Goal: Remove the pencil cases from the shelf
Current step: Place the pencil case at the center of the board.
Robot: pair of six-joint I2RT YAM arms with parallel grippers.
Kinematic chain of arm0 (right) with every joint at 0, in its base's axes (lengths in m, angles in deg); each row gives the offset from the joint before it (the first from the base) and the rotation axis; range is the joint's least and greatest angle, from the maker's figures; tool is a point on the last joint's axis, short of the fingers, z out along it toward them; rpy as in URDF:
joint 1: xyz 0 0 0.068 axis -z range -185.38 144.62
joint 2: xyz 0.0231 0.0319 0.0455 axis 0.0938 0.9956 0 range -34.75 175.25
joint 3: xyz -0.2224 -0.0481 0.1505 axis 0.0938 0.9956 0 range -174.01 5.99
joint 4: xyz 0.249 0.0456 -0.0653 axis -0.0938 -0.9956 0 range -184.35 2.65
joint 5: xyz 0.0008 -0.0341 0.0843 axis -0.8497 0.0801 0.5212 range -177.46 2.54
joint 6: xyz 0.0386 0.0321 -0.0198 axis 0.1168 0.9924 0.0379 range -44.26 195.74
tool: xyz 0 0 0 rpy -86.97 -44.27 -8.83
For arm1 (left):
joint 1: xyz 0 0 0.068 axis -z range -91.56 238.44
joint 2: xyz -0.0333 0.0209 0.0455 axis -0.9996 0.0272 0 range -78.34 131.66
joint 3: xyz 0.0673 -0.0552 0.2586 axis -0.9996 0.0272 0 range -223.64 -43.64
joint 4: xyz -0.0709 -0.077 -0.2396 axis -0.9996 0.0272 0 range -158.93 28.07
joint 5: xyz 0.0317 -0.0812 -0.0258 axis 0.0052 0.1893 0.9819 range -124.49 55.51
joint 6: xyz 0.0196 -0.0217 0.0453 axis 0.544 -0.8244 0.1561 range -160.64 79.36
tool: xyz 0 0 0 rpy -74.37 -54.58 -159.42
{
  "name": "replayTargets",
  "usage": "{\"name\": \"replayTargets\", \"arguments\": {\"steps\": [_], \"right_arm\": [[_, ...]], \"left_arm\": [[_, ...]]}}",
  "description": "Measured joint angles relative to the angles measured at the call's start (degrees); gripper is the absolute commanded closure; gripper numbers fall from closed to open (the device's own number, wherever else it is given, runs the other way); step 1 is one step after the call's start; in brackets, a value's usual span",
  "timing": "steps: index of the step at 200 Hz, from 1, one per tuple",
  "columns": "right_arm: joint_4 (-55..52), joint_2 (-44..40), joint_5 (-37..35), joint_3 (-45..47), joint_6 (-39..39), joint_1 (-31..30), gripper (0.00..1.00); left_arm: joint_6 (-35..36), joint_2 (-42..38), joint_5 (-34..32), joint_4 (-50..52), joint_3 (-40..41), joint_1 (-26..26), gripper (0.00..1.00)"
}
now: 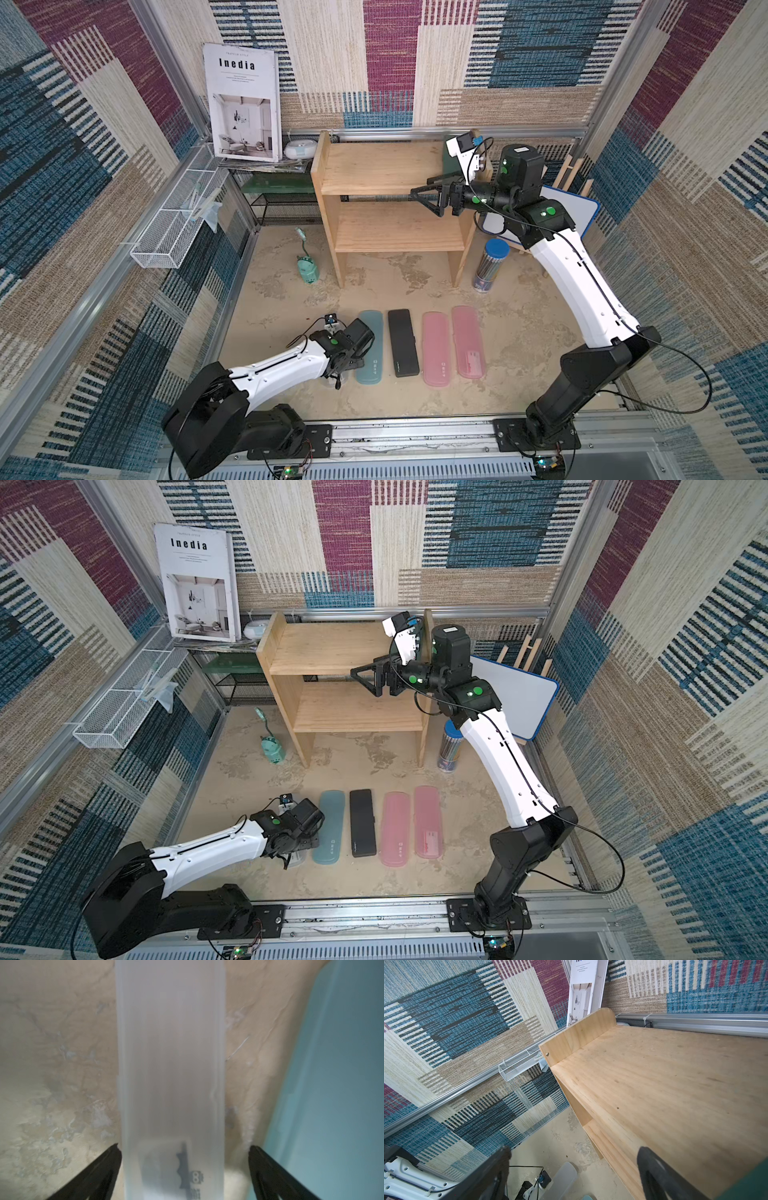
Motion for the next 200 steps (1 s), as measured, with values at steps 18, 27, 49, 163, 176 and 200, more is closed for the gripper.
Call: {"name": "replayTargets", "arguments": {"steps": [18,27,49,163,176,200], "right_arm": [[0.0,0.0,0.0,-0.1,0.1,0.1,0.01],[0.0,0.0,0.0,-0.2,0.2,0.2,0.01],[0.0,0.0,0.1,-0.2,0.2,0.1,0.01],[-0.2,0.0,-6.7,-5.0,3.4,5.8,0.01],[-0.1,-0.7,-6.8,-5.0,3.7,6.7,0.01],[1.2,-3.0,-5.0,-5.0,3.7,7.2,0.01]], "left_arm": [[1.2,-1.4,-1.9,3.3,-5.9,-0.3,0.03],[1.6,-2.0,-2.6,5.2,-8.9,-0.6,0.06],[1.9,-2.9,-3.8,10.1,-14.0,-1.3,0.30],[13.2,-10.7,7.7,-0.5,-21.5,-3.4,0.04],[16.0,-10.7,9.7,-3.1,-24.6,-3.5,0.00],[19.9,-9.6,13.7,-7.6,-28.5,-3.5,0.00]]}}
